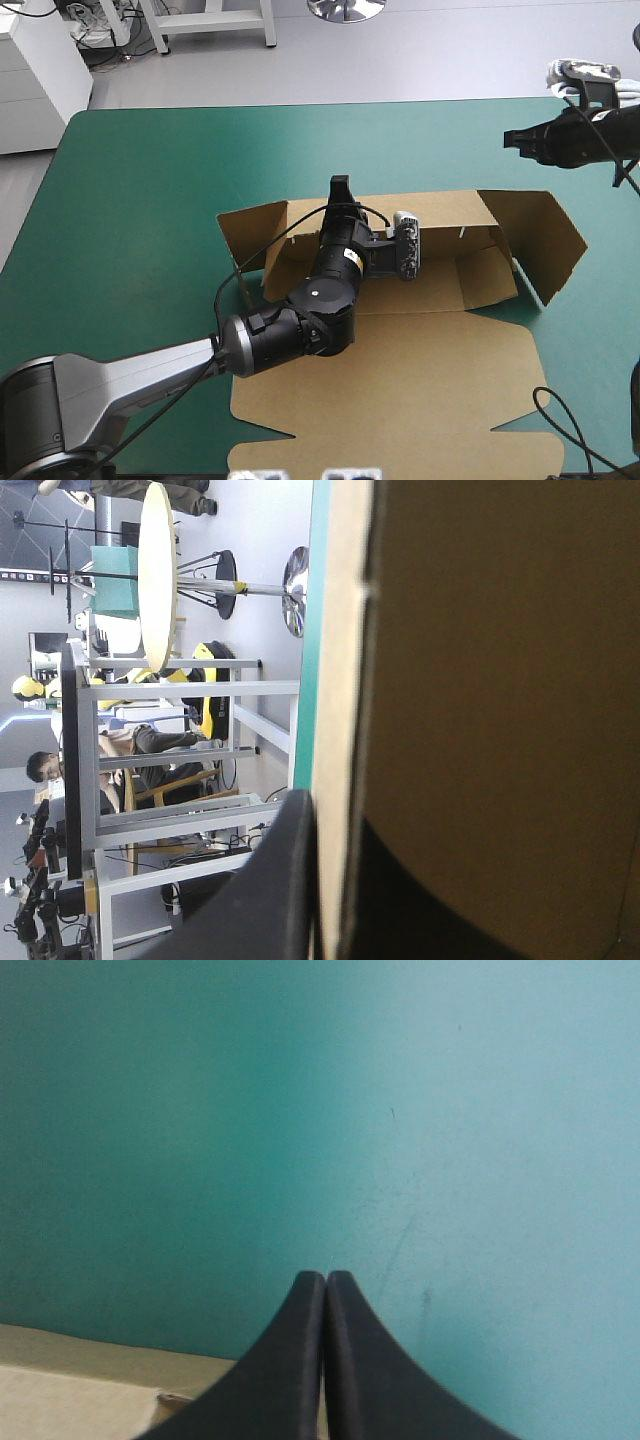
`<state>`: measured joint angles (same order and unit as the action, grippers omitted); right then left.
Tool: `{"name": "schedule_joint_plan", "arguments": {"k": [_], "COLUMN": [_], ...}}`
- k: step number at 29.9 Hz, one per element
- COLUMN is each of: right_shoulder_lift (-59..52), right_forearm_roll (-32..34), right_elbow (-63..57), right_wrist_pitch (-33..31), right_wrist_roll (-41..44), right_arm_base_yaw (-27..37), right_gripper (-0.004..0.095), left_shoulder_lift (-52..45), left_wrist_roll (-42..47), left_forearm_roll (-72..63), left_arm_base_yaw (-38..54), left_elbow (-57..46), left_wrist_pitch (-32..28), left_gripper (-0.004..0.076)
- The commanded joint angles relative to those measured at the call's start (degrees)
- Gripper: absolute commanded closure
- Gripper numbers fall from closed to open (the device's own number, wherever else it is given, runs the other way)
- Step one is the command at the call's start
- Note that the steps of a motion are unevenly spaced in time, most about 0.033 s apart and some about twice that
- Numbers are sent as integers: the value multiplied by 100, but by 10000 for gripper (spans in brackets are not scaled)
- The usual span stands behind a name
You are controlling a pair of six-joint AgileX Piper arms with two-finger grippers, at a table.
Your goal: Fold the box
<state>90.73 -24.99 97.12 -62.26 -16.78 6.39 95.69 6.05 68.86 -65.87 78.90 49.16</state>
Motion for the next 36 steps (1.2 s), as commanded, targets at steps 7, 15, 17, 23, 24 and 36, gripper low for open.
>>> {"name": "schedule_joint_plan", "arguments": {"k": [7,15,17,23,24,36], "right_shoulder_lift": [318,272,200,-140,-189,-468], "right_forearm_roll": [-155,156,146,157,157,341], "right_elbow": [189,124,48,-553,-724,-1674], "right_wrist_pitch": [-404,-959,-948,-948,-933,215], "right_wrist_roll": [-319,-399,-409,-633,-718,-728], "right_arm_base_yaw": [10,10,10,10,20,29], "right_gripper": [926,925,925,925,925,925], "left_shoulder_lift": [-279,-279,-279,-279,-279,-279], "left_wrist_roll": [378,589,589,819,907,1063], "left_forearm_roll": [350,362,362,362,362,362], "left_arm_base_yaw": [-39,-39,-39,-39,-39,-39], "left_elbow": [163,163,163,163,163,163], "left_wrist_pitch": [128,205,217,217,217,226], "left_gripper": [734,734,734,734,734,734]}}
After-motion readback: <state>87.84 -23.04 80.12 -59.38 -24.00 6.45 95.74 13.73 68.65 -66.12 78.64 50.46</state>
